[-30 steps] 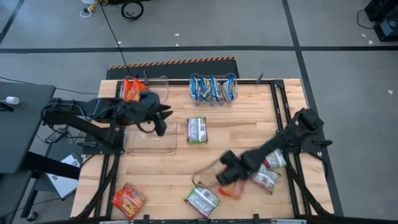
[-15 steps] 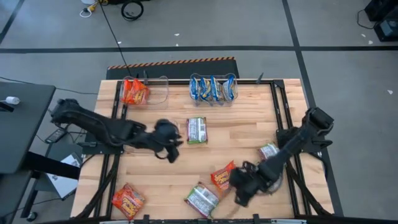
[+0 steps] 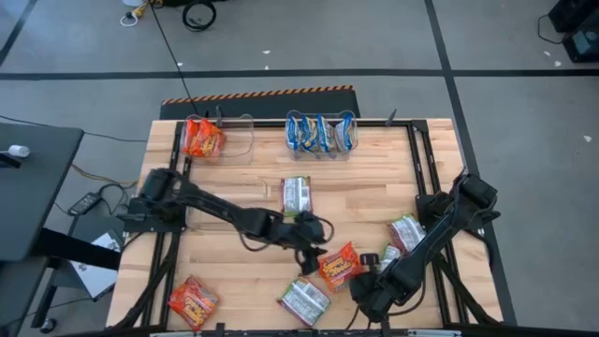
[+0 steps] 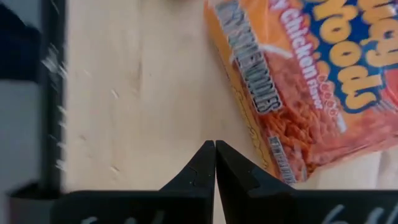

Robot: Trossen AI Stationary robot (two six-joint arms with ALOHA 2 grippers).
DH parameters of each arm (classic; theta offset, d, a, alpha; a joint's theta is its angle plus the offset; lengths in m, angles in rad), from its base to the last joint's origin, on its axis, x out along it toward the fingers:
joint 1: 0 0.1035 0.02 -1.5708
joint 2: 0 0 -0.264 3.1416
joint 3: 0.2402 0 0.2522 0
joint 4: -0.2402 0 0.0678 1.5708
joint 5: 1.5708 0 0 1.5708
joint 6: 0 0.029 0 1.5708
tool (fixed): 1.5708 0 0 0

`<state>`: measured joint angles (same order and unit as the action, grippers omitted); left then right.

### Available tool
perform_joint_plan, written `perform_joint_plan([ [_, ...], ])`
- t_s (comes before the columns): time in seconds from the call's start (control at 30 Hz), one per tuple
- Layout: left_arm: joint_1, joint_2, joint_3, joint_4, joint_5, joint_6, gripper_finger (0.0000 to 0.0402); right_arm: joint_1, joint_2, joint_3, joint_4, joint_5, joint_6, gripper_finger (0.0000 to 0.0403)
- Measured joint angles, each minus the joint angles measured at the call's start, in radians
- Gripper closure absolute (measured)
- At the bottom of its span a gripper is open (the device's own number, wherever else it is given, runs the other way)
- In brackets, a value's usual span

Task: Sort Maruchan noodles
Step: Put the orange noodle pack into the top left transparent bin

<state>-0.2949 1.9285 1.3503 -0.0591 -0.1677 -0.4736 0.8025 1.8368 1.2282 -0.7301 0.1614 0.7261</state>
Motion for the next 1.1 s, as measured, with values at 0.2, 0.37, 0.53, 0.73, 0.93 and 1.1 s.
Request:
perform_joint_plan([
  [0.2,0.006,0.115,0.008,0.143,0.090,0.041,0.0235,0.006,0.076,-0.002,-0.020,0.004,-0.128,0.0382],
  [0.37,0.017,0.181,0.009,0.240,0.146,0.045,0.0234,-0.011,0.111,-0.003,-0.045,0.090,-0.196,0.0381],
  [0.53,0.034,0.219,0.009,0.221,0.146,-0.009,0.0234,-0.042,0.106,-0.004,-0.058,0.188,-0.229,0.0381],
  [0.73,0.080,0.239,0.011,0.204,0.182,-0.142,0.0234,-0.061,0.106,-0.004,-0.050,0.159,-0.226,0.0381],
  [0.93,0.101,0.178,0.009,0.112,0.186,-0.235,0.0234,-0.049,0.106,-0.005,-0.038,0.159,-0.221,0.0387],
  [1.1,0.114,0.174,0.006,-0.045,0.183,-0.447,0.0234,-0.045,0.106,-0.012,-0.020,0.163,-0.174,0.0386],
])
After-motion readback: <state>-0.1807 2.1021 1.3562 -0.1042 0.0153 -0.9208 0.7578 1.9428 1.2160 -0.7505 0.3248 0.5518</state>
